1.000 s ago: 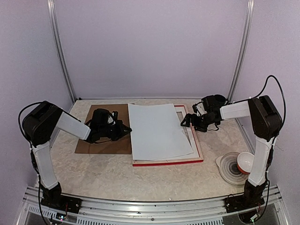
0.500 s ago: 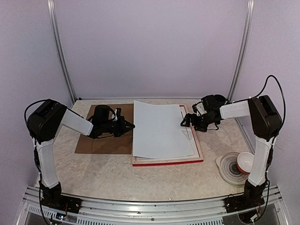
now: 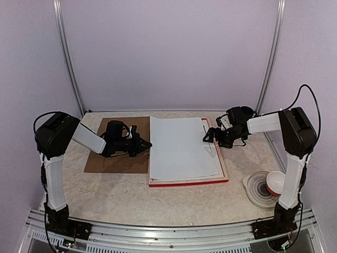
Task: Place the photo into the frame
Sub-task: Place the photo on the mat board.
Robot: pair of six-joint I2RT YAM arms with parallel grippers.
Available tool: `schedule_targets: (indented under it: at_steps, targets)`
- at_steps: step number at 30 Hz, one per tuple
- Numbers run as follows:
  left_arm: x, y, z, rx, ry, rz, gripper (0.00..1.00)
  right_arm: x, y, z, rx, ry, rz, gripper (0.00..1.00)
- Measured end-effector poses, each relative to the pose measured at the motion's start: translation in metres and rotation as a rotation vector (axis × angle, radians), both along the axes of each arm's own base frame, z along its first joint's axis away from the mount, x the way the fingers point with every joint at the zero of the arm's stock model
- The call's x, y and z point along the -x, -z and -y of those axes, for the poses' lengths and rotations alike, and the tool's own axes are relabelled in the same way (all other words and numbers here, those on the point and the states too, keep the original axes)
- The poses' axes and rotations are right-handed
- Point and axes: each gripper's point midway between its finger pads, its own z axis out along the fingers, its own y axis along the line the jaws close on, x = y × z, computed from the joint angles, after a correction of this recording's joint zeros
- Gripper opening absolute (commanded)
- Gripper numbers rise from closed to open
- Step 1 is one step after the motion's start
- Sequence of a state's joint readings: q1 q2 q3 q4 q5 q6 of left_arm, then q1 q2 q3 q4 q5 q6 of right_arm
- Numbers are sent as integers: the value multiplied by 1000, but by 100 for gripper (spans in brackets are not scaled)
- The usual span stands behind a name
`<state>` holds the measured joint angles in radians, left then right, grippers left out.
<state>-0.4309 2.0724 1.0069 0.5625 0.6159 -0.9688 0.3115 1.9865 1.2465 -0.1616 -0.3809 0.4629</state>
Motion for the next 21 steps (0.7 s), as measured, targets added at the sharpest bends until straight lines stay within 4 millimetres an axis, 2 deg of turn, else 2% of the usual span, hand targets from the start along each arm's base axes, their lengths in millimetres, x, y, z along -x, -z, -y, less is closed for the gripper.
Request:
schedule_targets:
  at_steps: [6, 16, 21]
  targets:
    - [-2, -8, 2, 30, 0, 15, 0, 0, -1, 0, -18, 1, -7, 99]
    - [12, -50, 14, 229, 62, 82, 0, -1, -2, -2, -56, -4, -15, 99]
    - [16, -70, 17, 327, 79, 101, 0, 2, -5, -6, -134, -21, -26, 99]
